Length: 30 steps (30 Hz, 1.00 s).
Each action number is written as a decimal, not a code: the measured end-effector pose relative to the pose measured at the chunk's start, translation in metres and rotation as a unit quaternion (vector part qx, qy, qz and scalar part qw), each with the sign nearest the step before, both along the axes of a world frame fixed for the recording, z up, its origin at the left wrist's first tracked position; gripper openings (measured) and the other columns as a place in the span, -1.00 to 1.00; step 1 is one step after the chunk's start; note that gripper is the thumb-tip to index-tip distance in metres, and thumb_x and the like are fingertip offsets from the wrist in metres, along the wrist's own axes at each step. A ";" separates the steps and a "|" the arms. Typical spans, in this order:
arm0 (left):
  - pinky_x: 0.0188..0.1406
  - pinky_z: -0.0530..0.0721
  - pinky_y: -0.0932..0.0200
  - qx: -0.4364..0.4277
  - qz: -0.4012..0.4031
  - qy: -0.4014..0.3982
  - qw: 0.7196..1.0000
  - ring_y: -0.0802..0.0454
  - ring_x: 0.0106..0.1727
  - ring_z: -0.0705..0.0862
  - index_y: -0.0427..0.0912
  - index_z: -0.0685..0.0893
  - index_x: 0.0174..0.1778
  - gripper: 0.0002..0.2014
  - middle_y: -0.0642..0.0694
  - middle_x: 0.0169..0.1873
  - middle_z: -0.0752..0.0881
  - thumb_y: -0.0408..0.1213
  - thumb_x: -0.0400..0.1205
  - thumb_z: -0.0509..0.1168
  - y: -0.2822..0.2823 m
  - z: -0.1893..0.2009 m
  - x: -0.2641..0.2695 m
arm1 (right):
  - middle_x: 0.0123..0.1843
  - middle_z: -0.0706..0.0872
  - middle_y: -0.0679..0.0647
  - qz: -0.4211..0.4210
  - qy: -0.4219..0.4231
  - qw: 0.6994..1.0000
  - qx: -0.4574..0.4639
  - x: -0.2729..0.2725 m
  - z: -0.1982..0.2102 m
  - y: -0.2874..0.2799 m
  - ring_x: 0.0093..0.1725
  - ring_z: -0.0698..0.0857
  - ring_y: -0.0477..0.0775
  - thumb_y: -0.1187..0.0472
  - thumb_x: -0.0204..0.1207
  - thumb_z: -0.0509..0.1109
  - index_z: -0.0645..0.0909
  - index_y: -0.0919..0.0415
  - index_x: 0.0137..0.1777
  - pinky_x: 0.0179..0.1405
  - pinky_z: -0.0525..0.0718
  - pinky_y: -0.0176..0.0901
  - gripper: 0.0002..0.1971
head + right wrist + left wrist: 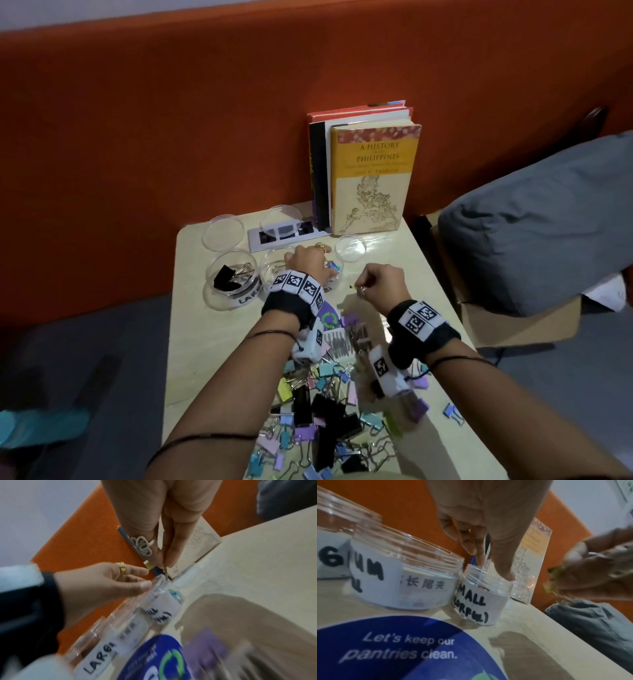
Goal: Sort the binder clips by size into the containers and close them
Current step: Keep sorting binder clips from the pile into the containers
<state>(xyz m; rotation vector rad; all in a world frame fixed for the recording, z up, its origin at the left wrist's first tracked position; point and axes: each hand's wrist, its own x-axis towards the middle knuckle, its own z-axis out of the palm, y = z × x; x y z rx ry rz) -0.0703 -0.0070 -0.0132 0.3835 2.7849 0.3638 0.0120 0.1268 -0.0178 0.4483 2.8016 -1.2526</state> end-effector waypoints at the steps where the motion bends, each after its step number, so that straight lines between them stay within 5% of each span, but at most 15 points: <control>1: 0.37 0.37 -0.06 -0.004 -0.013 0.007 1.000 -0.13 0.42 0.45 0.02 0.49 0.45 -0.47 -0.08 0.33 0.60 0.00 0.55 0.37 -0.004 -0.002 0.001 | -0.27 0.81 0.21 -0.005 0.011 1.000 -0.005 -0.006 0.002 0.000 -0.25 0.70 0.09 0.53 0.23 0.44 0.71 0.33 -0.32 -0.14 0.62 -0.28 -0.88; 3: 0.41 0.40 -0.05 0.020 -0.020 0.025 0.999 -0.12 0.43 0.37 -0.04 0.46 0.48 -0.38 -0.08 0.39 0.48 0.01 0.50 0.41 -0.015 -0.004 0.006 | -0.26 0.80 0.15 -0.004 0.030 1.000 -0.006 -0.020 0.007 -0.004 -0.23 0.69 0.06 0.49 0.27 0.45 0.74 0.31 -0.26 -0.26 0.51 -0.43 -0.88; 10: 0.50 0.37 0.08 0.083 -0.005 0.034 0.996 -0.04 0.41 0.37 -0.10 0.57 0.37 -0.49 -0.01 0.39 0.44 -0.12 0.49 0.45 -0.069 -0.007 0.043 | 0.10 0.80 0.22 0.126 -0.017 0.991 0.036 -0.054 0.008 -0.024 0.02 0.73 0.14 0.32 0.45 0.43 0.72 0.27 0.13 -0.03 0.50 -0.33 -0.75; 16: 0.49 0.38 0.07 0.085 -0.069 -0.065 0.992 0.00 0.44 0.38 0.01 0.55 0.38 -0.51 -0.02 0.36 0.48 -0.16 0.51 0.44 -0.082 -0.013 0.082 | 0.00 0.79 0.25 0.160 0.049 0.984 0.065 -0.027 0.004 -0.021 -0.05 0.69 0.22 0.31 0.46 0.42 0.76 0.25 0.04 -0.07 0.43 -0.27 -0.82; 20: 0.35 0.52 0.10 0.034 -0.103 -0.179 0.978 -0.06 0.31 0.55 -0.06 0.56 0.37 -0.53 -0.08 0.26 0.49 -0.21 0.52 0.44 -0.071 -0.020 0.095 | -0.04 0.73 0.16 0.132 0.003 0.986 0.106 0.007 -0.011 -0.016 -0.18 0.59 0.01 0.25 0.48 0.41 0.72 0.20 0.03 -0.04 0.59 -0.21 -0.84; 23: 0.27 0.60 0.04 -0.015 -0.113 -0.208 0.972 -0.17 0.22 0.62 -0.26 0.53 0.34 -0.57 -0.15 0.32 0.41 -0.33 0.55 0.41 -0.059 -0.028 0.100 | 0.12 0.64 0.17 0.165 -0.131 0.962 0.176 0.021 -0.027 -0.021 0.07 0.64 0.14 0.16 0.49 0.38 0.62 0.17 0.15 0.15 0.63 -0.06 -0.76; 26: -0.13 0.60 0.05 -0.028 -0.133 -0.202 0.970 -0.19 -0.16 0.67 -0.12 0.45 0.07 -0.81 -0.24 0.08 0.55 -0.28 0.60 0.31 -0.055 -0.028 0.102 | 0.18 0.58 0.24 0.178 -0.156 0.954 0.183 0.023 -0.033 -0.032 0.13 0.64 0.27 0.17 0.52 0.34 0.58 0.24 0.17 0.16 0.61 -0.01 -0.74; 30: 0.25 0.61 -0.16 -0.029 -0.130 -0.205 0.970 -0.34 0.25 0.59 -0.28 0.45 0.39 -0.61 -0.32 0.37 0.43 -0.48 0.63 0.25 -0.051 -0.030 0.099 | 0.13 0.63 0.35 0.189 -0.144 0.953 0.190 0.020 -0.027 -0.039 0.11 0.63 0.32 0.19 0.55 0.30 0.60 0.37 0.14 0.09 0.59 -0.06 -0.73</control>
